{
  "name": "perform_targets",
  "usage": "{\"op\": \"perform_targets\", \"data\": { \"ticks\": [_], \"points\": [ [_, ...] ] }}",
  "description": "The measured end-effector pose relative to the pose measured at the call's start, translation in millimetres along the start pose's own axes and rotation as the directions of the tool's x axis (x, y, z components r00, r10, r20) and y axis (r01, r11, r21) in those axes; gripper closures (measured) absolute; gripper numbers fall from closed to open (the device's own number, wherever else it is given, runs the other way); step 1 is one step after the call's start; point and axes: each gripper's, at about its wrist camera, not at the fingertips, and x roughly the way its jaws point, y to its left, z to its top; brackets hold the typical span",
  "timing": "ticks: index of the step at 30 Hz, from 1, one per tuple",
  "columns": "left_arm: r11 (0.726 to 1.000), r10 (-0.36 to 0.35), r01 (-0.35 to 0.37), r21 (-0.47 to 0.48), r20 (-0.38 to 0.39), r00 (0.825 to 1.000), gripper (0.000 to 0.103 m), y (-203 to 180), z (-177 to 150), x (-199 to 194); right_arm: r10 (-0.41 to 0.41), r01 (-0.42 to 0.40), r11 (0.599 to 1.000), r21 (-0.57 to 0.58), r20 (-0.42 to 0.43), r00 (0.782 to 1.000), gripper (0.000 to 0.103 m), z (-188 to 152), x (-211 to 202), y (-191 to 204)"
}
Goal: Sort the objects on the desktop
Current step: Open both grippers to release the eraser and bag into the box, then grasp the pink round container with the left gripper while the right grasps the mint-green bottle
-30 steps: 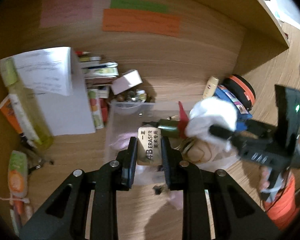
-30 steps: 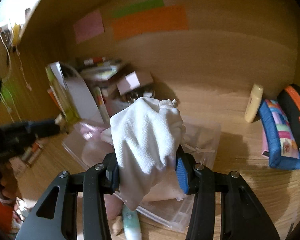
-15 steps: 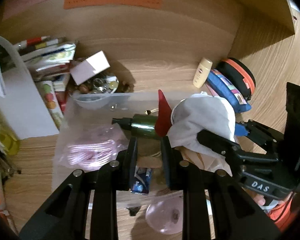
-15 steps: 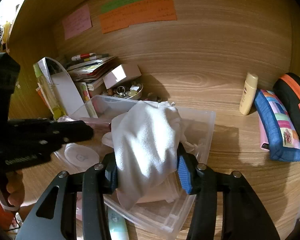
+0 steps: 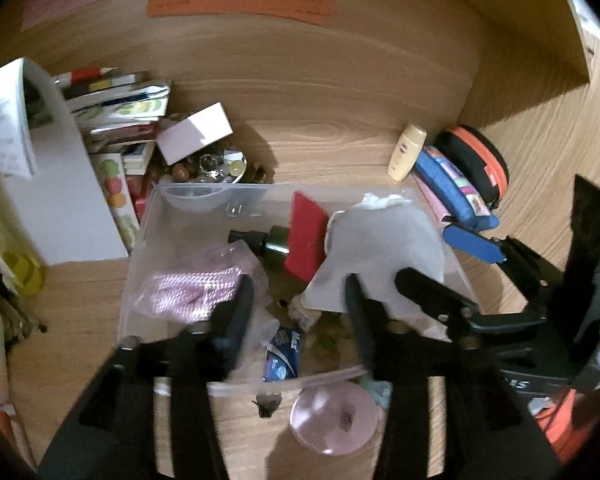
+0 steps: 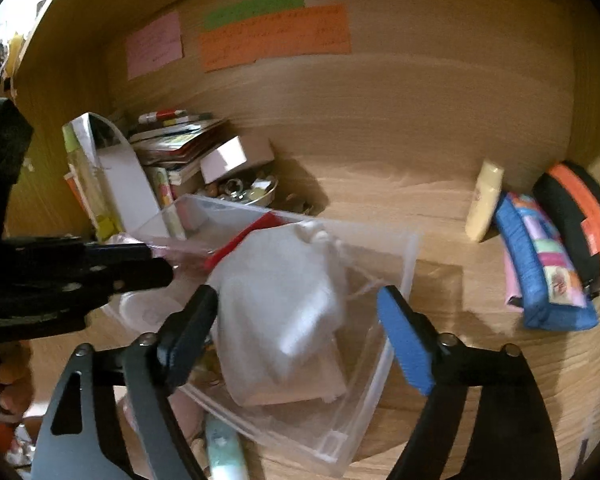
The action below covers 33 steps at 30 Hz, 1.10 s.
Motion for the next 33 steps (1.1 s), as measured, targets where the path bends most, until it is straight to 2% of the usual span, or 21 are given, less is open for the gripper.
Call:
{"op": "perform_targets", "data": {
  "ticks": [3,5,7,11,14,17,20,25,28,30,33],
  "points": [
    [0.999,0.038,-0.038,0.002,0.036,0.999,0.034,2,-4,-17,0.005,-0.005,1.0,-0.021,-0.022,1.0,0.022,1,1,5],
    [1.0,0.029,-0.028,-0.011,0.052,0.998,0.019,5,-6,-27,-0.036,0.036,0.998,-0.049,-0.009,0.999,0.022,1,-3,10],
    [0.999,0.033,-0.032,-0.022,0.069,0.997,0.014,6,-9,-37,-0.078,0.078,0.993,-0.084,0.001,0.997,0.022,2,-11,17],
    [0.998,0.056,-0.054,-0.02,0.1,0.993,0.012,8,-16,-55,-0.083,0.085,0.99,-0.109,0.024,0.996,0.021,1,-41,24],
    [0.999,0.03,-0.026,-0.037,0.1,0.995,0.008,11,-22,-63,-0.107,0.111,0.988,-0.112,0.041,0.993,0.014,-3,-61,27],
    [0.997,-0.017,0.024,-0.075,0.092,0.996,0.008,17,-29,-68,-0.127,0.132,0.985,-0.108,0.052,0.991,0.014,-10,-76,30],
    [0.996,-0.021,0.027,-0.079,0.075,0.997,0.008,19,-37,-68,-0.16,0.163,0.979,-0.119,0.035,0.986,0.014,-20,-82,32],
    [0.998,0.03,-0.027,-0.065,0.047,0.998,0.007,19,-57,-64,-0.19,0.186,0.974,-0.127,-0.027,0.981,0.014,-44,-79,31],
    [0.998,0.017,-0.017,-0.057,-0.008,1.0,0.007,19,-72,-50,-0.19,0.177,0.975,-0.134,-0.092,0.977,0.017,-60,-68,28],
    [0.998,0.017,-0.02,-0.051,-0.066,0.998,0.007,16,-84,-37,-0.189,0.173,0.976,-0.129,-0.121,0.975,0.02,-71,-63,26],
    [0.999,0.024,-0.028,-0.03,-0.113,0.993,0.007,9,-98,-23,-0.138,0.12,0.987,-0.106,-0.177,0.975,0.028,-83,-57,22]
  ]
}}
